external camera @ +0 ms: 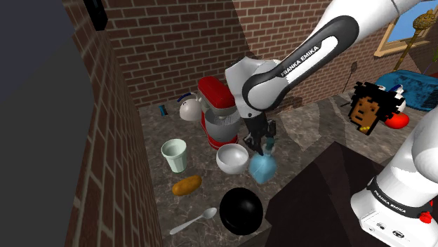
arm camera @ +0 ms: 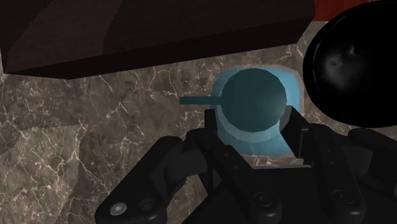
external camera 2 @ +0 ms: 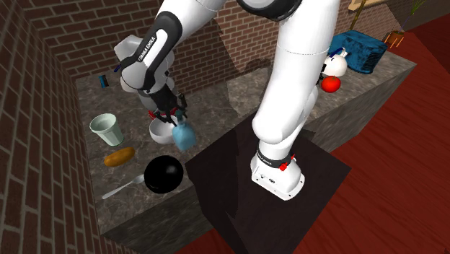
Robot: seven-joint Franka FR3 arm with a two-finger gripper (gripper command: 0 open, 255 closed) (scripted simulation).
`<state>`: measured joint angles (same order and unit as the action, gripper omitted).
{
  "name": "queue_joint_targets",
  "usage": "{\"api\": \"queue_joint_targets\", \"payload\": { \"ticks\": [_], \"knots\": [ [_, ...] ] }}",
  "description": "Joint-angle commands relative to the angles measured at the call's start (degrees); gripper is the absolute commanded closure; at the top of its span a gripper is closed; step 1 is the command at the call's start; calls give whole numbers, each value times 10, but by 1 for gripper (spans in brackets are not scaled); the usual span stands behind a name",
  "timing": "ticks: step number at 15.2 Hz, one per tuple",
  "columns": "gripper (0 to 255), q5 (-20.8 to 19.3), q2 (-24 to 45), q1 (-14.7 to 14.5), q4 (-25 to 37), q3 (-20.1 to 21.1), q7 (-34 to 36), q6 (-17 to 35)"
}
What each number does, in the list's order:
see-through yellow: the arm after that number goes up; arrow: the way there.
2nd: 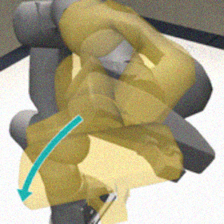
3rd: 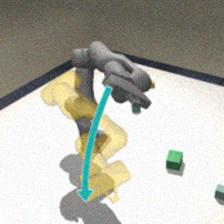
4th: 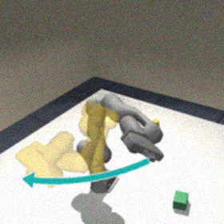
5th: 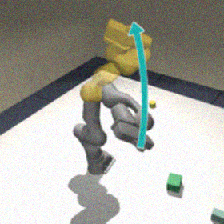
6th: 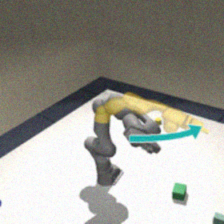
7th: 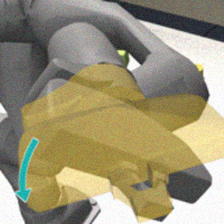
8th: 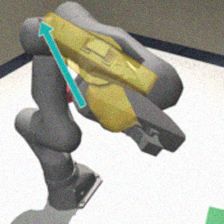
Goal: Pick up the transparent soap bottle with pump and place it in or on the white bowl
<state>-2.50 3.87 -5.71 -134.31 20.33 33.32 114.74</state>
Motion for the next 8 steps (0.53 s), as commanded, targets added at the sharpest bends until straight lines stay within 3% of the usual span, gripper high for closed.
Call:
{"api": "queue_joint_targets", "payload": {
  "ticks": [1, 8],
  "knots": [
    [255, 4, -12, 1, 4, 0, -4, -15],
    [255, 17, -50, 2, 23, 0, -16, -69]
  ]
}}
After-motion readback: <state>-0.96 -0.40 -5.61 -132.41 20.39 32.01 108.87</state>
